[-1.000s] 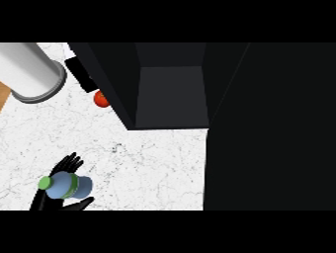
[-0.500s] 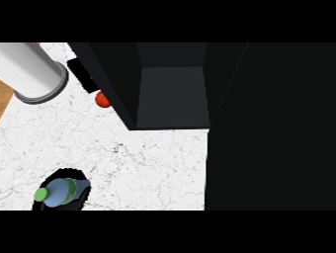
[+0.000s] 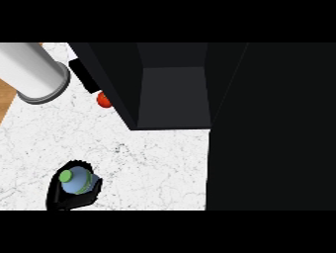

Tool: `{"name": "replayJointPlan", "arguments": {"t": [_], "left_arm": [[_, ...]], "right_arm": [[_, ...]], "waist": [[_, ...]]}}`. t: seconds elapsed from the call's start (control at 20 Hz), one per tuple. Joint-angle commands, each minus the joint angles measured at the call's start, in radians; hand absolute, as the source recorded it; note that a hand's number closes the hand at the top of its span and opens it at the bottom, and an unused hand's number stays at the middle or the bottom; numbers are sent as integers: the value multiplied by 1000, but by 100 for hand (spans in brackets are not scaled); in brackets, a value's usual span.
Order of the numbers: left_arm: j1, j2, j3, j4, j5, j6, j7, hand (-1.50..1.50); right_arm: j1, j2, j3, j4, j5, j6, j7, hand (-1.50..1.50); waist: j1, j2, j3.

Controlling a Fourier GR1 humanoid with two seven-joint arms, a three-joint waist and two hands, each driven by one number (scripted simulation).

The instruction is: Pick up the bottled water, place it into the cabinet and close the cabinet

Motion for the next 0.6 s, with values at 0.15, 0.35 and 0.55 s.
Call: {"name": "replayJointPlan", "arguments": {"t": [0.15,0.35,0.55], "left_arm": [[-67,-83,-125,26,91,5,-37,150],[-106,-84,-244,-31,224,59,76,150],[-116,-85,-411,-134,330,171,143,150]], "right_arm": [[30,-22,-13,-80,-57,17,45,-150],[35,-8,-22,-61,-73,19,17,-150],[1,-14,-15,-88,-81,12,63,-150]], "waist": [[-2,4,-20],[-4,-1,-19],[0,0,-19]]}}
